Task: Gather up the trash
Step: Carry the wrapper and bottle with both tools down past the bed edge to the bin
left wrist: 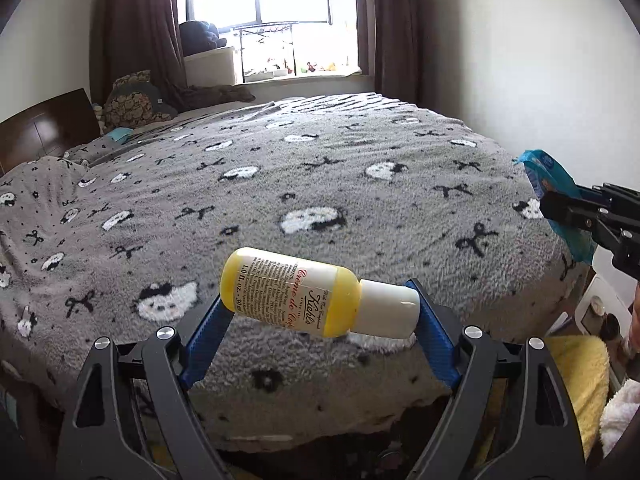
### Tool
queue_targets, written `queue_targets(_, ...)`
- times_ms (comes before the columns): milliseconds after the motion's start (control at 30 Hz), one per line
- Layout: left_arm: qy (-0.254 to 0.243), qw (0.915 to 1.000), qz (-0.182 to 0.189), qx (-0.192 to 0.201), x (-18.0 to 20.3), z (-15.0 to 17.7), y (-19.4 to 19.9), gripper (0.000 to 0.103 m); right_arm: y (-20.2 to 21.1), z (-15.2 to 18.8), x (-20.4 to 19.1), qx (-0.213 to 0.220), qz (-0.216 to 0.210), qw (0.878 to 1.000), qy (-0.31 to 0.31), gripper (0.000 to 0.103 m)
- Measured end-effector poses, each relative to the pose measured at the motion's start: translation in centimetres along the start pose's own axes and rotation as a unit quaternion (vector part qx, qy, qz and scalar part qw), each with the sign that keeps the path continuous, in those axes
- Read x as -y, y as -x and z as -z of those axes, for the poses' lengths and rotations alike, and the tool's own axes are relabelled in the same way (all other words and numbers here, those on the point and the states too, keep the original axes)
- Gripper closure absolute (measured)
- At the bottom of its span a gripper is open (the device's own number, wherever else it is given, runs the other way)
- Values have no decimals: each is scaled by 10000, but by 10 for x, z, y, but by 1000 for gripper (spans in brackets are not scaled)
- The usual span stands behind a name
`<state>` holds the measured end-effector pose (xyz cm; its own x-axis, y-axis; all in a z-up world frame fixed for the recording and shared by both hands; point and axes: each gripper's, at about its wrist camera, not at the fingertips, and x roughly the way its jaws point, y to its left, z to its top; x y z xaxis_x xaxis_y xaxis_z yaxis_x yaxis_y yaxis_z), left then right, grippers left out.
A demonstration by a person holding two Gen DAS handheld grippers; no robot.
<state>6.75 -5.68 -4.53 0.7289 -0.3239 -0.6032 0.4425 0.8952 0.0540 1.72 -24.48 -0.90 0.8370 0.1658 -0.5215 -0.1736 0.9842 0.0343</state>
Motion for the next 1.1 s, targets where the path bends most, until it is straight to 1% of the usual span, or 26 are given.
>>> queue_targets(133, -95, 9998, 13, -177, 11, 43, 3, 23, 0, 25, -17, -147, 3, 9999, 42, 77)
queue_targets(267, -17, 9989, 161, -430, 18, 79, 0, 23, -3, 53, -31, -344, -82, 9994, -26, 77)
queue_targets(333, -77, 9981, 236, -559, 22, 95, -3, 23, -6, 65, -38, -449, -105, 9989, -70, 77)
queue_targets(467, -114, 9949, 300, -957, 30, 130, -15, 23, -21, 93, -47, -803, -188, 9964, -197, 77)
queue_targets(600, -13, 9892, 384, -1414, 31, 163, -33, 23, -39, 119, -51, -1180, -149, 9926, -264, 77)
queue_targets(700, -111, 9861, 264, -1634, 33, 183, -48, 23, -53, 138, -53, -1447, -62, 9890, -290, 77)
queue_targets(800, -33, 9807, 313, -1927, 31, 202, -64, 23, -68, 157, -53, -1723, 20, 9844, -345, 77)
queue_targets(900, 46, 9751, 364, -2185, 31, 218, -77, 23, -82, 173, -50, -1958, 12, 9797, -440, 77)
queue_targets(967, 158, 9708, 453, -2352, 29, 226, -85, 23, -91, 183, -50, -2114, -44, 9761, -511, 77)
queue_targets(1100, 387, 9621, 657, -2617, 25, 238, -97, 23, -109, 201, -49, -2420, -349, 9659, -847, 77)
